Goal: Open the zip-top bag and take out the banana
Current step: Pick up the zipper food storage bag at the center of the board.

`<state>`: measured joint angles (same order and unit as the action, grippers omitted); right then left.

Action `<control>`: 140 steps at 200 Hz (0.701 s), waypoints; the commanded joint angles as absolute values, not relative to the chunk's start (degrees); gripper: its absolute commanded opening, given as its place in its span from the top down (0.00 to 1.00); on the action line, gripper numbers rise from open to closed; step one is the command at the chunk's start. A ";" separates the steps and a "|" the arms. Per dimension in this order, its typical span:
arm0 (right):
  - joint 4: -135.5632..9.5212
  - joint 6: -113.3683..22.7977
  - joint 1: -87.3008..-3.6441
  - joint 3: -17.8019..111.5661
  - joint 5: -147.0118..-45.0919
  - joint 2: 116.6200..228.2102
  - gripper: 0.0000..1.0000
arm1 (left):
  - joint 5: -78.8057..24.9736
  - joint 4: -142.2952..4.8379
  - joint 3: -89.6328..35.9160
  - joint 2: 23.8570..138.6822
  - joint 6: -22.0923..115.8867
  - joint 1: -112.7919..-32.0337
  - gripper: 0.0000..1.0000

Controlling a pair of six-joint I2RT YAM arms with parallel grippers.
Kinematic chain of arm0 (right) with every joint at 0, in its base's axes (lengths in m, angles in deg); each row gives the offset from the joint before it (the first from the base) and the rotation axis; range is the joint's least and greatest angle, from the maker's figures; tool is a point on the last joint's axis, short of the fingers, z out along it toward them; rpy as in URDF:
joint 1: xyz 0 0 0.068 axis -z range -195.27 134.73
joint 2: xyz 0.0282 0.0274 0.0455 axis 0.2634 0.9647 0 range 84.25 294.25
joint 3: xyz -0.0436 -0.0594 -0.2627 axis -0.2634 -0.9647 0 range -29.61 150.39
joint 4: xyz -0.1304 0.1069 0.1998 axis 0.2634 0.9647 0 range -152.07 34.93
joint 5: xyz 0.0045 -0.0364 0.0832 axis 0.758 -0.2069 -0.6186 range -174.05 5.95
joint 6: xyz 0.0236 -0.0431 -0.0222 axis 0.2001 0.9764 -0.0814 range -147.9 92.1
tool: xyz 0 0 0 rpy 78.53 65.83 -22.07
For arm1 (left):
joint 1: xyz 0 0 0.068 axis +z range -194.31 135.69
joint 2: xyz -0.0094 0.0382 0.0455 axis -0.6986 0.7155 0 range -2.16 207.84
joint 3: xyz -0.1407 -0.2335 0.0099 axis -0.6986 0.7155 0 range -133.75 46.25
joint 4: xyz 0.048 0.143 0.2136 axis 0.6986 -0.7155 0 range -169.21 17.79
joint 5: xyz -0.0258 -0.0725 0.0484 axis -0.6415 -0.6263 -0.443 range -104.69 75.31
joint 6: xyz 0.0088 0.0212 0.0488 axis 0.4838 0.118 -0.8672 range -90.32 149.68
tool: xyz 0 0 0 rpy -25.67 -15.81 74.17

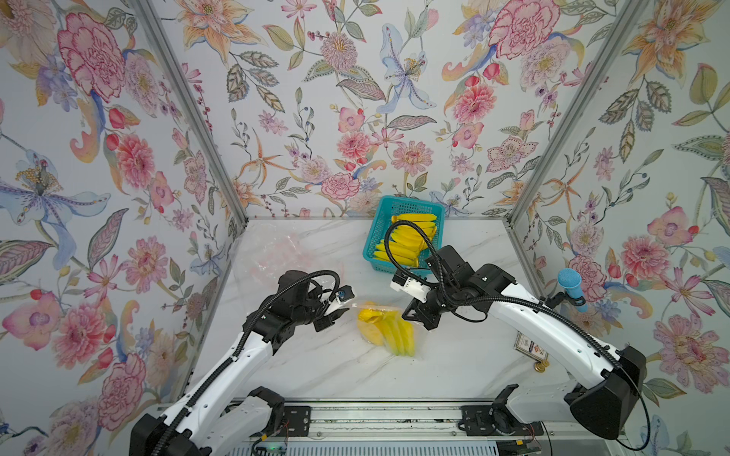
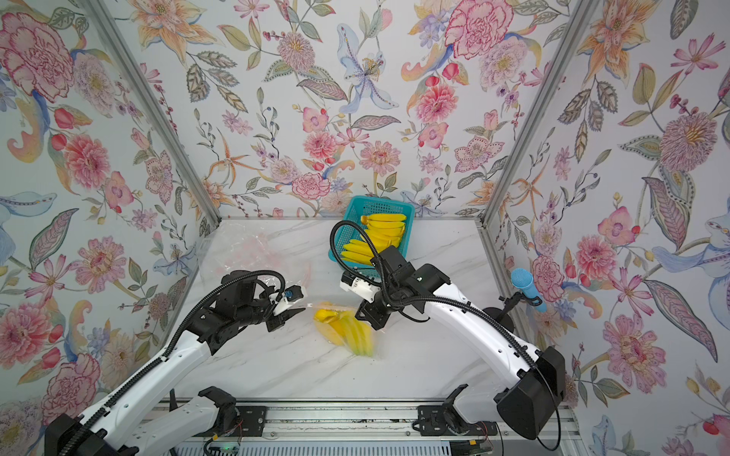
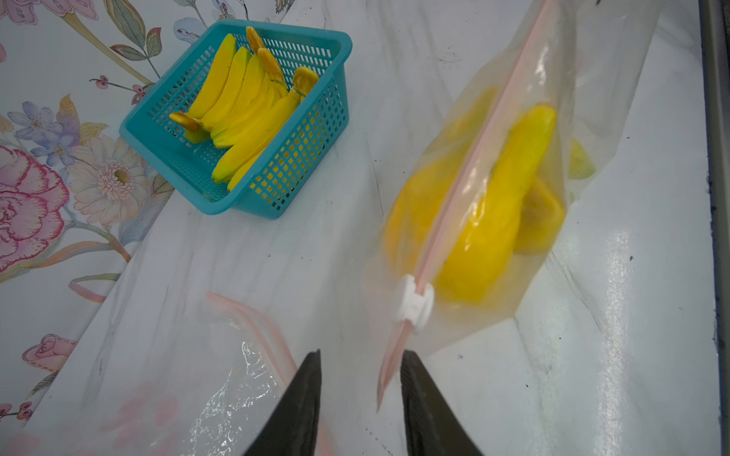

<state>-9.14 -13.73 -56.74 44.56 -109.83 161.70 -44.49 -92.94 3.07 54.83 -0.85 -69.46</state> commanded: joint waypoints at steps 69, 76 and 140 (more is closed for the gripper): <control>-8.62 -12.22 -56.25 43.95 -111.36 160.10 1.00 | -48.23 -93.33 2.44 54.92 1.03 -69.89 0.81; -8.61 -12.09 -56.30 43.77 -111.43 160.02 1.00 | -48.50 -92.87 2.63 54.88 1.50 -69.94 0.84; -9.94 -11.62 -55.71 42.47 -111.35 159.18 1.00 | -50.11 -93.33 2.62 53.18 3.03 -70.01 1.00</control>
<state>-9.25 -13.09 -56.24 43.36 -110.25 160.83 -47.59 -92.90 3.07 54.59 2.02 -69.50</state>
